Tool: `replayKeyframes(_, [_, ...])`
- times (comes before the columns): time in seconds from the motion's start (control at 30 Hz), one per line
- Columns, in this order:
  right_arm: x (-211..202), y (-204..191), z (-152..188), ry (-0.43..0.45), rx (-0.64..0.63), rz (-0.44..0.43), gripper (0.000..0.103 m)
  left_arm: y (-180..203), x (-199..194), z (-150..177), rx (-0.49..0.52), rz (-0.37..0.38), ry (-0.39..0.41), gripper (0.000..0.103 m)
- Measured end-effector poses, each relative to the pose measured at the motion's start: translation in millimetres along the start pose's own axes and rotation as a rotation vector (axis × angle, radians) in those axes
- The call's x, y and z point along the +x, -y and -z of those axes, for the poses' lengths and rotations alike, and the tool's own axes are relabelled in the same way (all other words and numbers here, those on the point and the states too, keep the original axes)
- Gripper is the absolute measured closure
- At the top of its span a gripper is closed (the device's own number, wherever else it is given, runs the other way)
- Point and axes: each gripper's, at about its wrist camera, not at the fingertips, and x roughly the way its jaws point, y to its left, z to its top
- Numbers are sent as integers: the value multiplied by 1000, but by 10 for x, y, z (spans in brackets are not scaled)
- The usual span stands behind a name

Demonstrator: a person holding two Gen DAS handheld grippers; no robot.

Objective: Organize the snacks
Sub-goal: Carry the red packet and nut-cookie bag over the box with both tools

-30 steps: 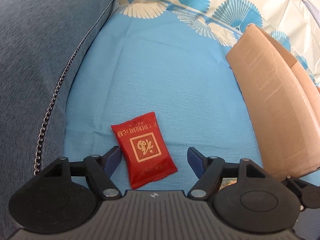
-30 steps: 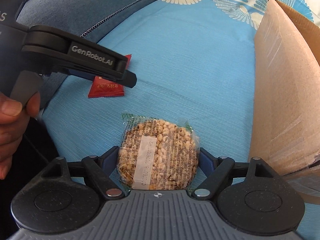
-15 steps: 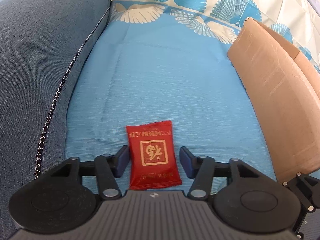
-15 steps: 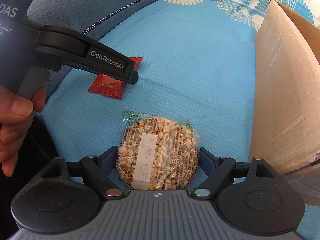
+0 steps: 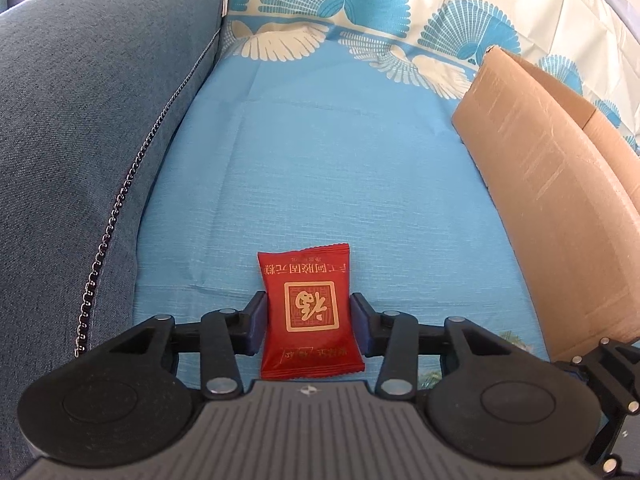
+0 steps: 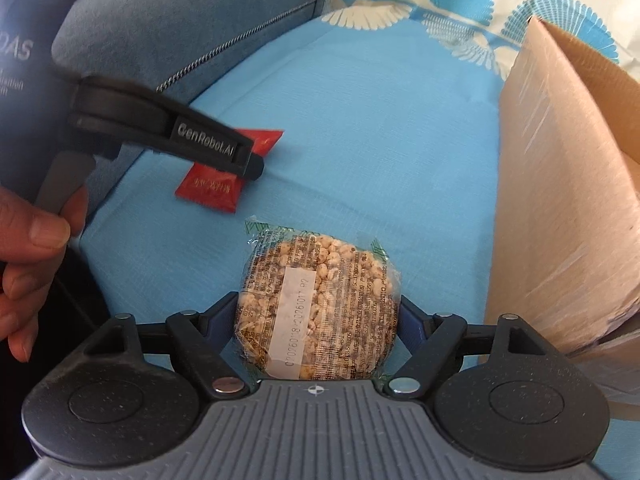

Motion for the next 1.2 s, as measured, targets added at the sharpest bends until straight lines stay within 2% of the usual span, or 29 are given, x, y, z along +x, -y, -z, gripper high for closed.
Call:
replayKeyframes(0.27, [-7, 44, -32, 10, 13, 11, 22, -7, -57, 8, -4, 7, 24, 55])
replayKeyframes(0.47, [-56, 49, -47, 58, 22, 26, 22, -26, -185, 25, -17, 23, 81, 55])
replayKeyframes(0.7, [-268, 44, -97, 192, -2, 46, 22, -73, -417, 72, -46, 52, 184, 55])
replayKeyframes(0.93, [-630, 86, -174, 343, 1, 31, 22, -141, -729, 144, -92, 84, 319, 55])
replayKeyframes(1.2, [-1062, 258, -227, 497, 20, 8, 22, -129, -1012, 251, -156, 77, 370, 55])
